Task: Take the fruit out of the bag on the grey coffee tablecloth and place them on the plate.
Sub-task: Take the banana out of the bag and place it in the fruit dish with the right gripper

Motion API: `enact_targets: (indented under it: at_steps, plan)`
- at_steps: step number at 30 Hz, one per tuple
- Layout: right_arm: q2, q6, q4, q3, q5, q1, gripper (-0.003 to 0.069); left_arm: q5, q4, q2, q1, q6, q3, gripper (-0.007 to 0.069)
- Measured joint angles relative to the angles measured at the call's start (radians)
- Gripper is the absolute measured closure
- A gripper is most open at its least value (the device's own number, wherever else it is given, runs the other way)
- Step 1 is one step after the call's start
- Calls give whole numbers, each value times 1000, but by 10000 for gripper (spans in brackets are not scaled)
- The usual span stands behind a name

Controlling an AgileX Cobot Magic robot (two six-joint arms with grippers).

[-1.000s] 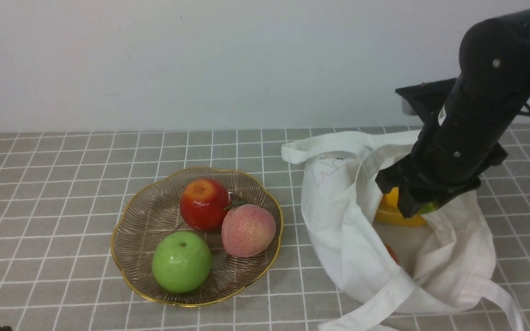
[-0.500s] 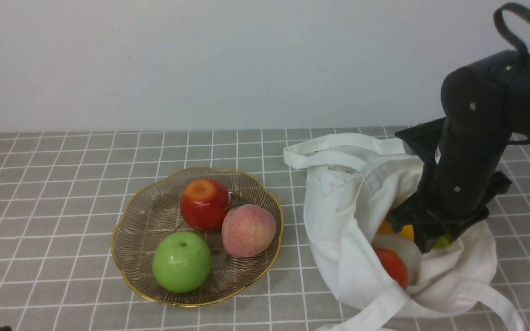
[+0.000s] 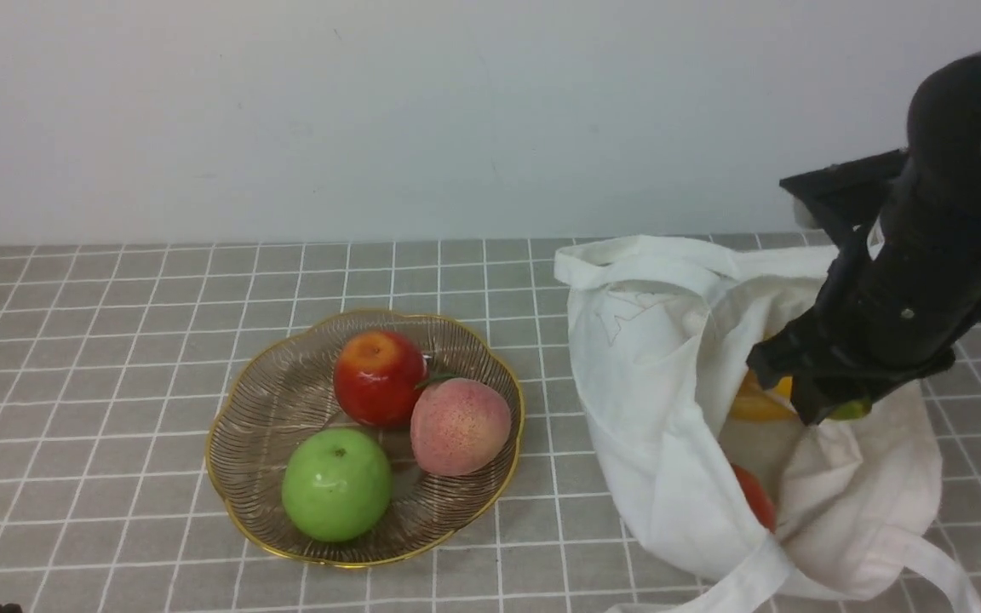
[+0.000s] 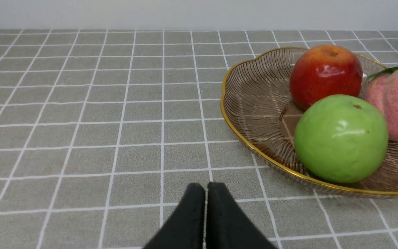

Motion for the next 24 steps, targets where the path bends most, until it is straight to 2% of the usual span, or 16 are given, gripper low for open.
enact_targets:
  at_steps: [10,18,24]
  plan:
    - [-43,-3,4,149,-5,0,377,0,0,0,0,0,0,632]
    - [-189,-3,-18,167,0,0,377,0,0,0,0,0,0,632]
    - [-208,-3,-54,169,7,-5,377,0,0,0,0,0,0,632]
